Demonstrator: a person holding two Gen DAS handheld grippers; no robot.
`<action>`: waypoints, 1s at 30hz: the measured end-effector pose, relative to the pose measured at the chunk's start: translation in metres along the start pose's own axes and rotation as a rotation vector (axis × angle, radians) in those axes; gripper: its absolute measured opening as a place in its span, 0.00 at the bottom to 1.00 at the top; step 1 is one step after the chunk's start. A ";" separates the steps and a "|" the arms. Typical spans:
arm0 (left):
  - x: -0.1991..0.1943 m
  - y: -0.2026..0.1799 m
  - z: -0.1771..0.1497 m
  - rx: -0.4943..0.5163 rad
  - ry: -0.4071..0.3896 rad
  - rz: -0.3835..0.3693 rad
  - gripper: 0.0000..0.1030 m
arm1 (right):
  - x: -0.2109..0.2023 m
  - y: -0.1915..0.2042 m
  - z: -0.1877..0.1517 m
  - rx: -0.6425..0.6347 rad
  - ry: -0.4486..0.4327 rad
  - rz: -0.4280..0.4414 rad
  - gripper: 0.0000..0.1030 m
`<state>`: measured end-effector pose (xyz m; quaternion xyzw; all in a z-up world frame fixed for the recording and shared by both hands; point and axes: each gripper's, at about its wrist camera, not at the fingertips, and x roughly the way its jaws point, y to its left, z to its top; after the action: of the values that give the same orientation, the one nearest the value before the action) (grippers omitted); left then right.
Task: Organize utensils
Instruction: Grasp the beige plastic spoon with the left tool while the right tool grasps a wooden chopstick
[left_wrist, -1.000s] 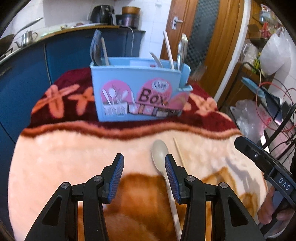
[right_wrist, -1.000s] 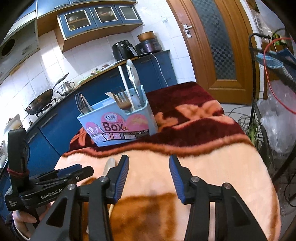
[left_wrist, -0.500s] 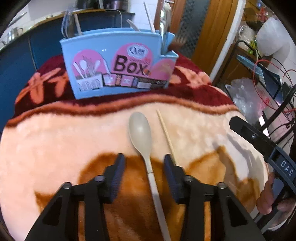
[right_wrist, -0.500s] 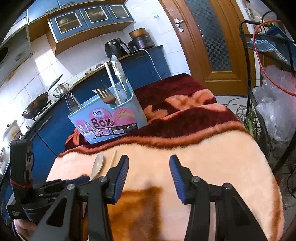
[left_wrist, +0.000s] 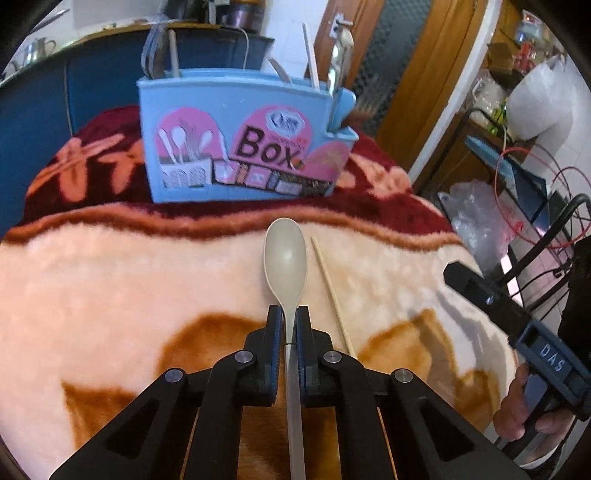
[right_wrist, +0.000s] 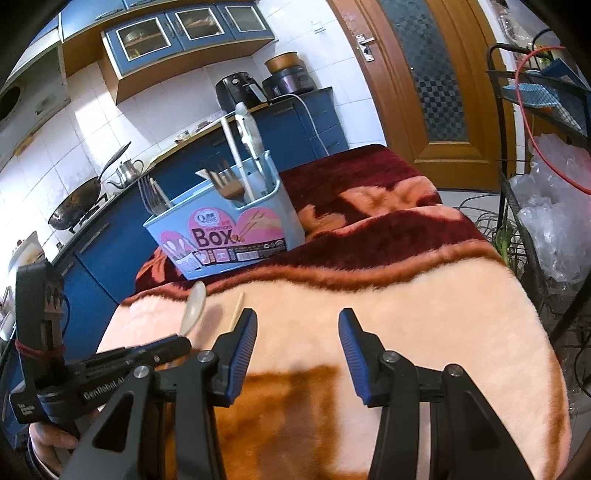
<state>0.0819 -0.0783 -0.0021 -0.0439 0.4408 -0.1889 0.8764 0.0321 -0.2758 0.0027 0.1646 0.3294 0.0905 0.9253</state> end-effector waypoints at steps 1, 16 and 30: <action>-0.003 0.002 0.000 -0.006 -0.014 0.002 0.07 | 0.001 0.002 0.000 -0.005 0.003 0.002 0.48; -0.045 0.044 -0.006 -0.069 -0.168 0.040 0.07 | 0.029 0.054 -0.014 -0.119 0.141 0.037 0.48; -0.067 0.064 -0.013 -0.096 -0.253 0.029 0.07 | 0.066 0.077 -0.020 -0.200 0.291 -0.040 0.19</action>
<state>0.0544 0.0070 0.0245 -0.1027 0.3360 -0.1480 0.9245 0.0656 -0.1813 -0.0224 0.0504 0.4525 0.1273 0.8812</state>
